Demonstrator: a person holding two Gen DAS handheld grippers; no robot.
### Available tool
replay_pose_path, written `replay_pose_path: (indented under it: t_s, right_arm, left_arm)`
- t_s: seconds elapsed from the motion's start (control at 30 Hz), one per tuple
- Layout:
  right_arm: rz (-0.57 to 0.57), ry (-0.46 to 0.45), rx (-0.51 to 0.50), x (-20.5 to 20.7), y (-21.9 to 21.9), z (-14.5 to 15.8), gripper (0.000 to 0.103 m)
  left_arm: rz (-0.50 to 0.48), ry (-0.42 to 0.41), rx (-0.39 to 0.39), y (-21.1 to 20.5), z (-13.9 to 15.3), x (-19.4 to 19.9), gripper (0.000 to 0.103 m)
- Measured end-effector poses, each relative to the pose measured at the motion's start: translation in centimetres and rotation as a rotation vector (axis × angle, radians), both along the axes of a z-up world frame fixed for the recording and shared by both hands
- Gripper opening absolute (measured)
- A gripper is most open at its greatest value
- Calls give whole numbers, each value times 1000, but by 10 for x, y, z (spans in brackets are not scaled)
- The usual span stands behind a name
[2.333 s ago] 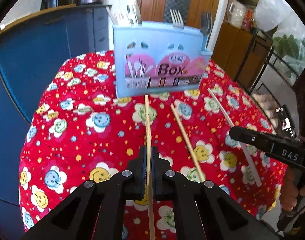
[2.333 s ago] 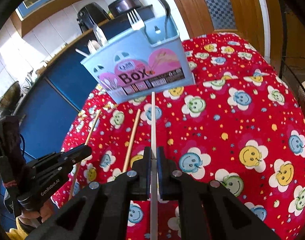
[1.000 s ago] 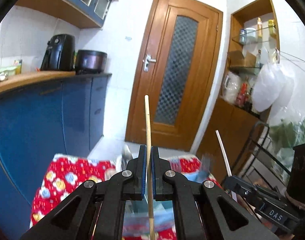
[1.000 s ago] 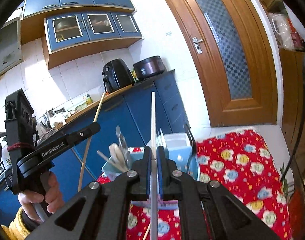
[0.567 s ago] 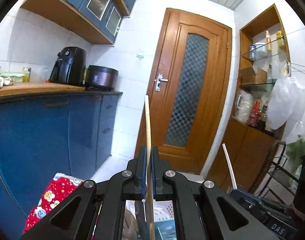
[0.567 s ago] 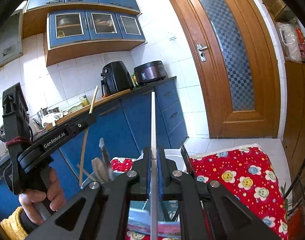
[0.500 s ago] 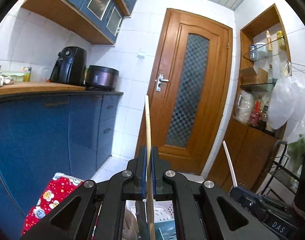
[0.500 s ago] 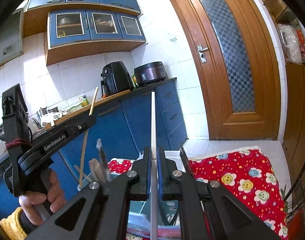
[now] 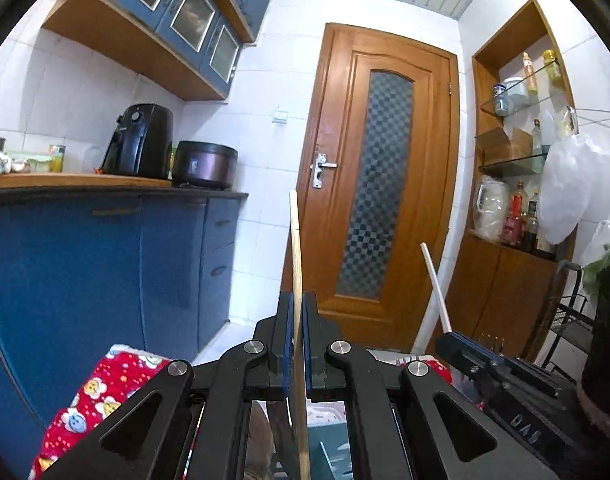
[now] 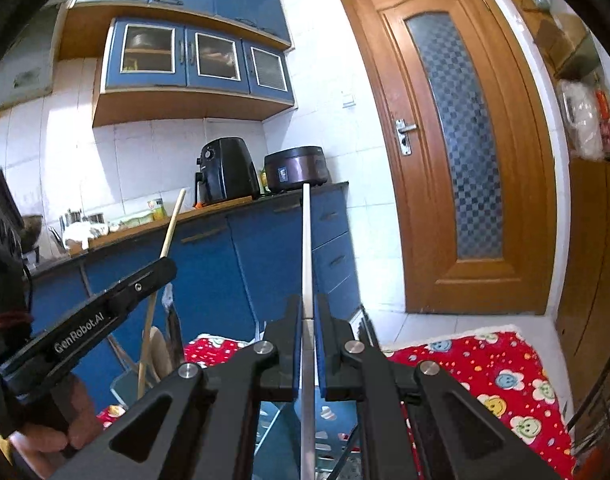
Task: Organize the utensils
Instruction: 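Lift the chopstick with the left gripper while the right lifts its chopstick toward the holder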
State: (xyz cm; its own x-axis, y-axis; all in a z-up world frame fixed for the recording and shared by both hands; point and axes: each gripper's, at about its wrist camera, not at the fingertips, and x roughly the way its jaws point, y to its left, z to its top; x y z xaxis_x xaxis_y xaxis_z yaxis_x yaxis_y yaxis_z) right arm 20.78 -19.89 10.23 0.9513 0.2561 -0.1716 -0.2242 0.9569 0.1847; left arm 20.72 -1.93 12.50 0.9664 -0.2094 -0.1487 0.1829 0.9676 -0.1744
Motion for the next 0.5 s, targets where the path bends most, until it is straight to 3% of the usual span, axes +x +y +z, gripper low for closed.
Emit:
replay_pose_path:
  t_s: [0.2, 0.5]
  right_arm:
    - [-3, 3, -49, -1, 8, -12, 7]
    - [4, 35, -26, -3, 4, -22, 8]
  left_arm:
    - [1, 5, 3, 1, -3, -1, 4]
    - [-12, 26, 21, -2, -10, -9, 4]
